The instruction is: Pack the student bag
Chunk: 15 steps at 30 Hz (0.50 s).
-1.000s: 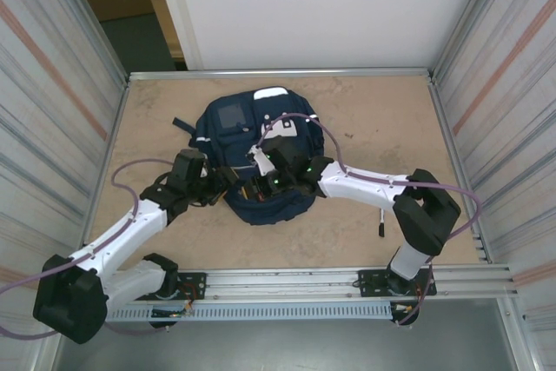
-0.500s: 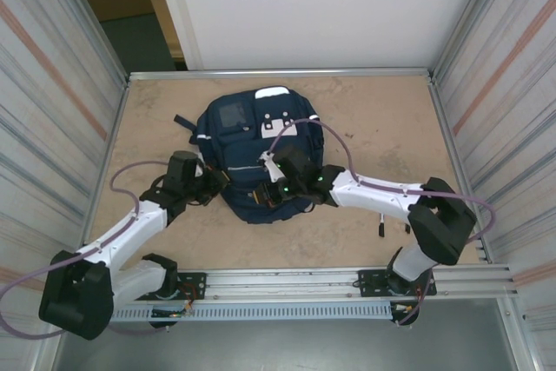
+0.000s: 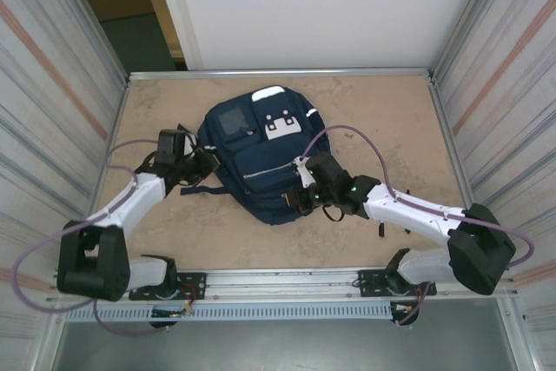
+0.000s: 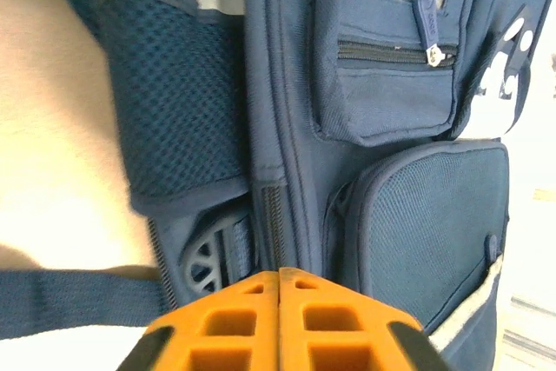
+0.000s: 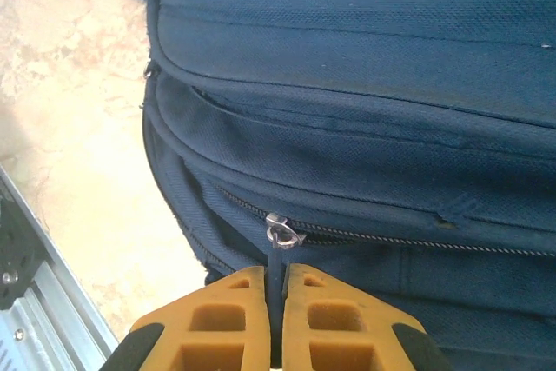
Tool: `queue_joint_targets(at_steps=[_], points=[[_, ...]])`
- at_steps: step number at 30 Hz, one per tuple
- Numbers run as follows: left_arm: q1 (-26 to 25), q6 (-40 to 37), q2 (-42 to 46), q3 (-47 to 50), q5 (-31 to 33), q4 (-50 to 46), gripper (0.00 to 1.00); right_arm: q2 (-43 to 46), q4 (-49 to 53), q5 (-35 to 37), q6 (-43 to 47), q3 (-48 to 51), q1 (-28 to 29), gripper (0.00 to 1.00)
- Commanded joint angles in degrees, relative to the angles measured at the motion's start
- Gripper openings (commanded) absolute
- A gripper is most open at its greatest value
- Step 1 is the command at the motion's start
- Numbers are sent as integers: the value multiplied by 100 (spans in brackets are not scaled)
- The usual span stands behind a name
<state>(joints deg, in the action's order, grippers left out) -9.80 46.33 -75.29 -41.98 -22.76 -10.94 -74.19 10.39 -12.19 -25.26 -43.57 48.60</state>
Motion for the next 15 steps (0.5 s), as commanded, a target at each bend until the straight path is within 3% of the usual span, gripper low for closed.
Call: queue_joint_targets(at_steps=[1,5,9,15], points=[[-56,130,-380,-135,-725,273,47,-184,-373,-396,33,-488,227,0],[-312,759,-154,204,-714,394,59,-552,-180,-206,173,-1097,443,0],[-986,901,738,335,450,-410,75,-781,-286,-365,227,-1390,545,0],[-1673,1595,1398,422,1198,-700,70,-1021,-366,-570,214,-1562,663,0]])
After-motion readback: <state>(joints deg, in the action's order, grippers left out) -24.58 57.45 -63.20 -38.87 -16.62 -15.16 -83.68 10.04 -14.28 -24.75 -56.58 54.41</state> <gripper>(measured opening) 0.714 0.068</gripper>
